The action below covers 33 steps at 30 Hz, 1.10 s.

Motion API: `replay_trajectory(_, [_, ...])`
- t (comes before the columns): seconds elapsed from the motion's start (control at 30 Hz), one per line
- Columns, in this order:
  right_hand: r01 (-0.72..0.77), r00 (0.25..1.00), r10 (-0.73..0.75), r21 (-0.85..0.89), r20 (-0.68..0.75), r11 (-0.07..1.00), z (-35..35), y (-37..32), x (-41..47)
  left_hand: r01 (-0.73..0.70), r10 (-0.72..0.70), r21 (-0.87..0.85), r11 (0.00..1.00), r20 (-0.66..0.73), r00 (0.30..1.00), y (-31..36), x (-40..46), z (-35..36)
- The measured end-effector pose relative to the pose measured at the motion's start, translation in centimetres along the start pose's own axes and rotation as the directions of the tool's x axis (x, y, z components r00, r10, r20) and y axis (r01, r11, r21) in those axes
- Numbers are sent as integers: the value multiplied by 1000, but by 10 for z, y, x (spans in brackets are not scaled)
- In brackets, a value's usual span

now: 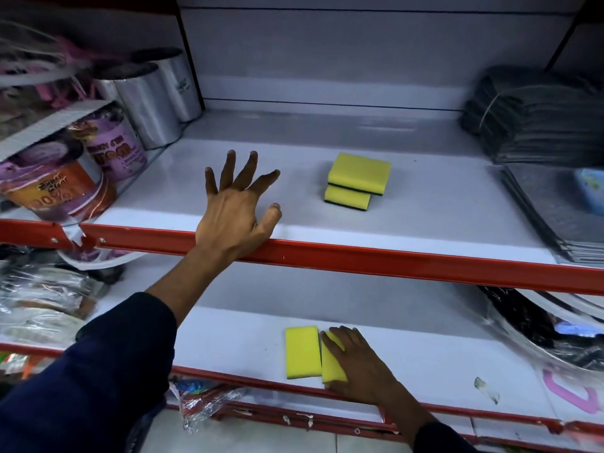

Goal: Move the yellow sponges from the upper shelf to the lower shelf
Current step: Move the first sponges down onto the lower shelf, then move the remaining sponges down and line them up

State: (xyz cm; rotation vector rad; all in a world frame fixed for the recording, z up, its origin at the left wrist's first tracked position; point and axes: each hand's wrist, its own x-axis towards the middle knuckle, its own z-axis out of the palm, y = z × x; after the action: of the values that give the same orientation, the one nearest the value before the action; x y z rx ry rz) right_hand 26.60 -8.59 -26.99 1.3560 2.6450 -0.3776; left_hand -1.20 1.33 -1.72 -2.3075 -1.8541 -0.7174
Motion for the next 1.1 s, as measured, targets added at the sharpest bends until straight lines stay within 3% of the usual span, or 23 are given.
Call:
replay_trajectory(0.17, [19, 972, -5, 57, -236, 998, -7, -12, -1, 3, -3, 0, 1000, 12, 1000, -1, -1, 2])
replay_trajectory(0.23, [70, 913, -47, 40, -405, 997, -25, -16, 0, 2, -2, 9, 1000, 14, 1000, -3, -1, 2])
replay_trajectory(0.3, [149, 801, -136, -27, -584, 988, -51, -21, -1, 2, -2, 13, 1000, 15, 1000, -4, -2, 2])
replay_trajectory(0.43, [215, 464, -294, -216, -836, 953, -111, -38, -5, -6, 6, 25, 1000, 13, 1000, -5, -5, 5])
replay_trajectory(0.5, [156, 395, -263, -218, -880, 964, -145, -45, -7, -12, 11, 28, 1000, 9, 1000, -5, -6, 6])
replay_trajectory(0.7, [-132, 503, 62, -5, -862, 991, -232, -38, 5, -16, 16, 18, 1000, 8, 1000, -3, -5, 7])
replay_trajectory(0.9, [-306, 660, 342, 177, -669, 935, -283, -2, 29, -21, 21, 15, 1000, 15, 1000, 0, -3, 5])
replay_trajectory(1.0, [-326, 766, 366, 171, -529, 930, -305, 17, 46, -35, 35, 18, 999, 7, 999, -1, -3, 5])
replay_trajectory(1.1, [-280, 841, 294, 99, -455, 955, -318, 29, 59, -56, 56, 36, 998, 0, 998, -3, -3, 6])
